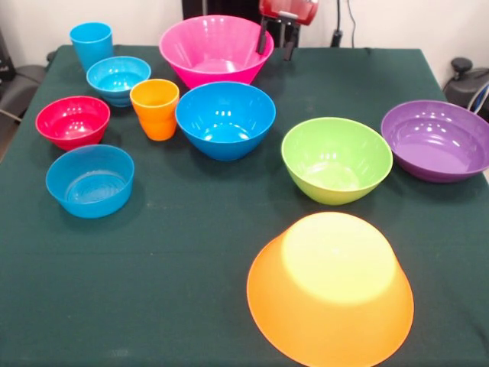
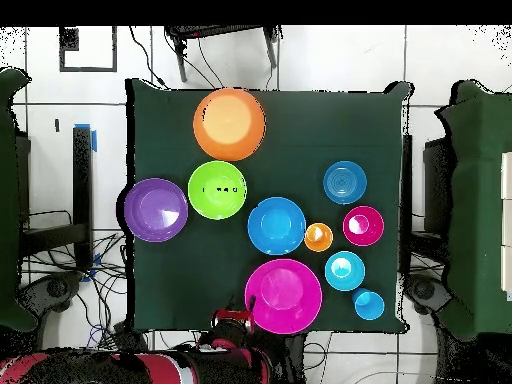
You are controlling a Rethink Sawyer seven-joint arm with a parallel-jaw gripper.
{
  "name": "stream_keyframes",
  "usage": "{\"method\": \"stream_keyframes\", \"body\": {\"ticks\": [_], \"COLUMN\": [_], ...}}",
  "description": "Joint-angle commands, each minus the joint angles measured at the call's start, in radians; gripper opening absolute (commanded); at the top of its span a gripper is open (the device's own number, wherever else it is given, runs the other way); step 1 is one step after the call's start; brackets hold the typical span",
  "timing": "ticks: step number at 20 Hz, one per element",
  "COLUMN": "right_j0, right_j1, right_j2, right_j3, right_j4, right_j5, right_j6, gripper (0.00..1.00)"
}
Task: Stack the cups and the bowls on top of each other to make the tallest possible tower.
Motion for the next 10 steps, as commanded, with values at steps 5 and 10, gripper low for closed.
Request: {"method": "stream_keyframes", "body": {"ticks": [5, 10], "right_j0": [0.025, 0.027], "right_j1": [0.023, 0.041], "right_j2": [0.064, 0.053], "right_j3": [-0.147, -0.152], "right_j4": [0.003, 0.002], "right_j5": [0.09, 0.068], "right_j6": [0.022, 0.024], "gripper": [1.0, 1.0]}}
